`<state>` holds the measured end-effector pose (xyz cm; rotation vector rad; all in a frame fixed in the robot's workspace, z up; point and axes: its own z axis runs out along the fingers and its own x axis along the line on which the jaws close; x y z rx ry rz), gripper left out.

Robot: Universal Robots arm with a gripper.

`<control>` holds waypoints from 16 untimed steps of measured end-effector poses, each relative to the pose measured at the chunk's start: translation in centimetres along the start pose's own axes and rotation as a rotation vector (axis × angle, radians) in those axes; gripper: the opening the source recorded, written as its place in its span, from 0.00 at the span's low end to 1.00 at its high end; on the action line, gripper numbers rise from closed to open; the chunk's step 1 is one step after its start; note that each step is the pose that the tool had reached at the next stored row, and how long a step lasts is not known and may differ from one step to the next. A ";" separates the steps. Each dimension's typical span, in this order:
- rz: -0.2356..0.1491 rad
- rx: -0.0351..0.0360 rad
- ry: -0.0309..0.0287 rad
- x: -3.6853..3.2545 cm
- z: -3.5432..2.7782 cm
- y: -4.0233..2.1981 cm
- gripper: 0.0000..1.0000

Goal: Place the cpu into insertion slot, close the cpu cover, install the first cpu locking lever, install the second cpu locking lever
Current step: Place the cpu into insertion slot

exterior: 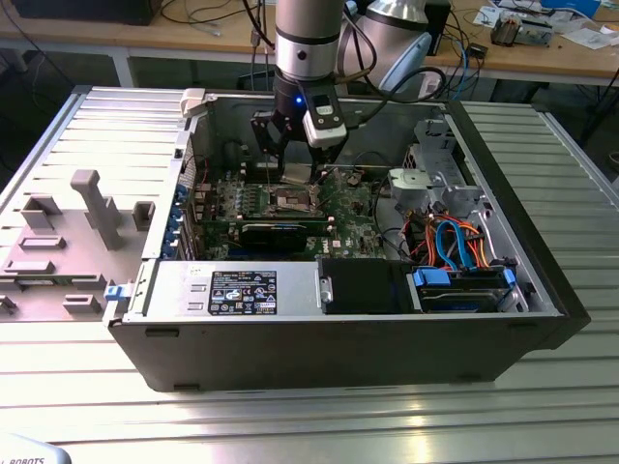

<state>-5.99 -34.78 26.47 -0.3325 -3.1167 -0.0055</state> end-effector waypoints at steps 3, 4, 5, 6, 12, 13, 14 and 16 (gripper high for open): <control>0.031 -0.0003 -0.0001 0.00 0.00 0.00 0.55; 0.032 -0.0002 -0.0001 0.00 0.00 0.00 0.55; 0.034 -0.0003 -0.0001 0.00 0.00 0.00 0.55; 0.036 -0.0003 -0.0001 0.00 0.00 0.00 0.55; 0.048 -0.0004 -0.0001 0.00 0.00 0.00 0.55; 0.050 -0.0004 -0.0001 0.00 0.00 0.00 0.55; 0.052 -0.0004 -0.0001 0.00 0.00 0.00 0.55; 0.054 -0.0004 -0.0001 0.00 0.00 0.00 0.55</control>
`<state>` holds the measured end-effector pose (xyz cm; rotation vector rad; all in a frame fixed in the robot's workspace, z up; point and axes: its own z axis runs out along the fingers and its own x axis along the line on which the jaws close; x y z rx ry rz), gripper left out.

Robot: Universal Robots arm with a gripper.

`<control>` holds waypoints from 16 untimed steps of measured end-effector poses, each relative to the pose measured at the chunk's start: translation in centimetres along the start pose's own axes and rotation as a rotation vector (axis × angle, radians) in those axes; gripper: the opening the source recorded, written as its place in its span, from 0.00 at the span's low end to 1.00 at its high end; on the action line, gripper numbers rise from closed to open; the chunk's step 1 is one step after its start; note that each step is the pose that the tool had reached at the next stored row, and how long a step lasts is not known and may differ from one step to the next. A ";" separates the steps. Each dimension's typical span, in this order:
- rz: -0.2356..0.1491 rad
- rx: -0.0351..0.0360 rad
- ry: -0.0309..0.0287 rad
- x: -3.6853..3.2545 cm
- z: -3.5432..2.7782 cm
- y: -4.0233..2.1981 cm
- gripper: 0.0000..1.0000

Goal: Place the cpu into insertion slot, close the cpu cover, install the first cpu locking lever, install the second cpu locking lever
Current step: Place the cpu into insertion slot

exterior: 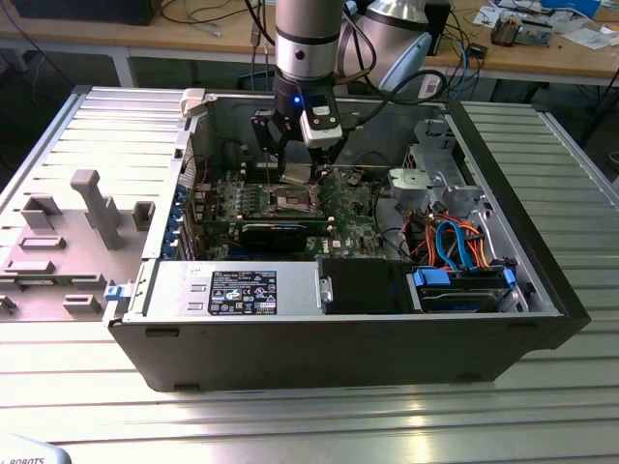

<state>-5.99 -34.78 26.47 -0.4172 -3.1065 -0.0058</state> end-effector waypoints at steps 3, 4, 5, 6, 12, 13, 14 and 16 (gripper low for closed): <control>0.005 0.0000 -0.0001 0.00 0.00 0.00 0.55; 0.008 -0.0001 0.0000 0.00 0.00 0.00 0.55; 0.009 -0.0001 -0.0001 0.00 0.00 0.00 0.55; 0.011 -0.0001 -0.0001 0.00 0.00 0.00 0.55; 0.024 -0.0002 -0.0001 0.00 0.00 0.00 0.55; 0.026 -0.0002 -0.0001 0.00 0.00 0.00 0.55; 0.027 -0.0002 -0.0001 0.00 0.00 0.00 0.55; 0.031 -0.0003 -0.0001 0.00 0.00 0.00 0.55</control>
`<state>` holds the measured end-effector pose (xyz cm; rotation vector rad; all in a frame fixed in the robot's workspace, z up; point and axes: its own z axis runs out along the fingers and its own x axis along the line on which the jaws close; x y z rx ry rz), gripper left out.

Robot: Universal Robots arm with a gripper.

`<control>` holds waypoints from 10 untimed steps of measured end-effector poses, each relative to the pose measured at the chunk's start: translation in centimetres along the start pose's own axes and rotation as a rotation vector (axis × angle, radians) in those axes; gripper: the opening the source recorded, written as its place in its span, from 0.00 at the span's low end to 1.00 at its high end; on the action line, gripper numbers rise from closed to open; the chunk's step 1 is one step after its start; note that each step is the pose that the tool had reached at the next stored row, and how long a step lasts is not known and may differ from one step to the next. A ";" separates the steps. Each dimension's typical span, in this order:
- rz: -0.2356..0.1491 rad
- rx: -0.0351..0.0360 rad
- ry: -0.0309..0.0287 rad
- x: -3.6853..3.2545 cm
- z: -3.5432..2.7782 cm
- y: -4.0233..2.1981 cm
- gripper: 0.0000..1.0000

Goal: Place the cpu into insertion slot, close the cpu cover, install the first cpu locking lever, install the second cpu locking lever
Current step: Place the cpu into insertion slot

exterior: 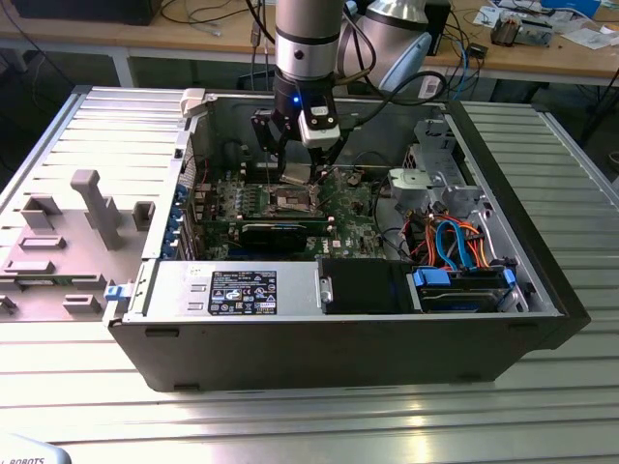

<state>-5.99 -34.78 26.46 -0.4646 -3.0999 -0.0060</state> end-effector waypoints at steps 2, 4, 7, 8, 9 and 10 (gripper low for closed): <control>0.003 0.0000 0.0000 0.00 0.00 0.00 0.55; 0.006 0.0000 0.0000 0.00 0.00 0.00 0.55; 0.009 0.0001 -0.0001 0.00 0.00 0.00 0.55; 0.012 0.0002 -0.0001 0.00 0.00 0.00 0.55; 0.013 0.0002 -0.0001 0.00 0.00 0.00 0.55; 0.014 0.0002 -0.0001 0.00 0.00 0.00 0.55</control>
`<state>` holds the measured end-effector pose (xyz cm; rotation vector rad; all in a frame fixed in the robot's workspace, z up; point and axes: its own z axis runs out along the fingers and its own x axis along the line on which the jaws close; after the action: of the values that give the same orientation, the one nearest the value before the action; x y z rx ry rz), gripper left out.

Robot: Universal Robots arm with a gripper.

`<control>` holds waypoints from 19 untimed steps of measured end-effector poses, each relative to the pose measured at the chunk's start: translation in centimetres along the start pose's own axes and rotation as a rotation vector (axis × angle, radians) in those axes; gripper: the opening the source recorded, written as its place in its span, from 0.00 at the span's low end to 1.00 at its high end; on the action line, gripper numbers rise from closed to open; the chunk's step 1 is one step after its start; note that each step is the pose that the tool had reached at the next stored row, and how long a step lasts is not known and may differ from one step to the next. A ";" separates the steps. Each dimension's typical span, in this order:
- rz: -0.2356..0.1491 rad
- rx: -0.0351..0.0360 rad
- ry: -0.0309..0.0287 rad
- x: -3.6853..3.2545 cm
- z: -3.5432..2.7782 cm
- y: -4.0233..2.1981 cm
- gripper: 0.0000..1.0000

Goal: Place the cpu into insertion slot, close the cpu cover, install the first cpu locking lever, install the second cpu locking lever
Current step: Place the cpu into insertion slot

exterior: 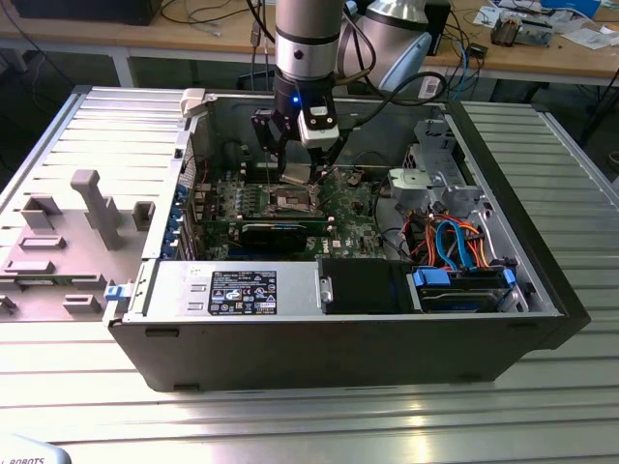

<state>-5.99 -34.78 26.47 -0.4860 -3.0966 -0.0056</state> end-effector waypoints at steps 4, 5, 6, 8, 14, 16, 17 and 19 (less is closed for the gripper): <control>0.006 0.0001 -0.0001 0.00 0.00 0.00 0.55; 0.009 0.0001 -0.0002 0.00 0.00 0.00 0.55; 0.011 0.0002 -0.0002 0.00 0.00 0.00 0.55; 0.017 0.0002 -0.0002 0.00 0.00 0.00 0.55; 0.026 0.0004 -0.0003 0.00 0.01 0.00 0.55; 0.028 0.0004 -0.0004 0.00 0.01 0.00 0.55; 0.029 0.0005 -0.0004 0.00 0.01 0.00 0.55; 0.032 0.0005 -0.0004 0.00 0.01 0.00 0.55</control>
<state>-5.99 -34.78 26.46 -0.5359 -3.0886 -0.0046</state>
